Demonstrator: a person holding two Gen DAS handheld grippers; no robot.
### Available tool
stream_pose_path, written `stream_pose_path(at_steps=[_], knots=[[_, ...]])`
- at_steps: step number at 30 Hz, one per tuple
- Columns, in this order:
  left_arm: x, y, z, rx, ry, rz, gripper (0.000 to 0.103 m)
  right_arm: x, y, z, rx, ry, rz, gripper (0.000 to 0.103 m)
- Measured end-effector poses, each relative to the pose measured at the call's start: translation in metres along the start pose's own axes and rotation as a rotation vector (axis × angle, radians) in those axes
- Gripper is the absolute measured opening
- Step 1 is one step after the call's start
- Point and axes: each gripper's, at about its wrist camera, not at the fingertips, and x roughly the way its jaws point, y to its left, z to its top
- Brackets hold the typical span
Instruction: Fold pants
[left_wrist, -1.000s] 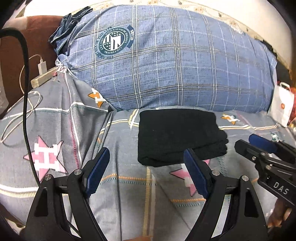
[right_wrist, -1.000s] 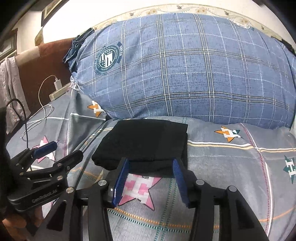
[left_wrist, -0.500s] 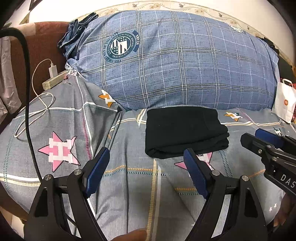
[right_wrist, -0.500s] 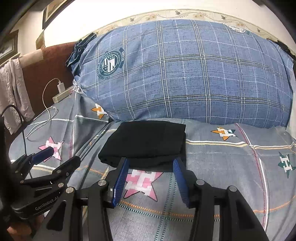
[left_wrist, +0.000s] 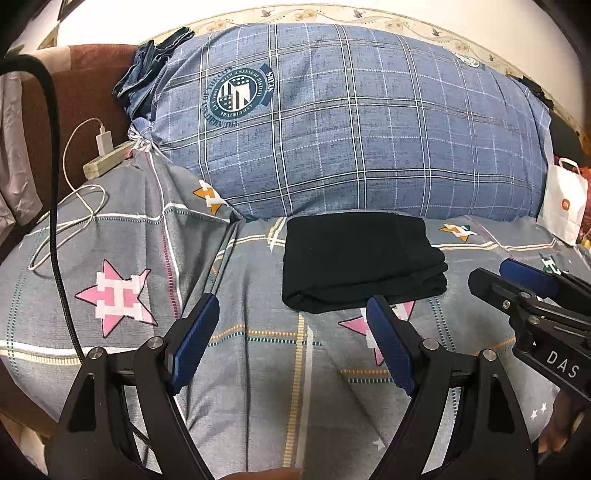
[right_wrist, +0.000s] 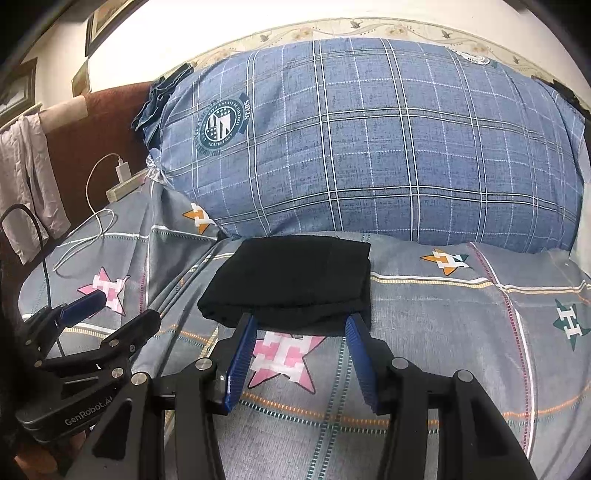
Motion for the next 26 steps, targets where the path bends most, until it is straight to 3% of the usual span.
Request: stream_pose_path(at_steps=[26], knots=[[0.0013, 0.0028, -0.0012, -0.031, 0.011, -0.027, 0.082, -0.0001, 0.0061, -0.0015, -0.001, 0.003, 0.002, 0.049]])
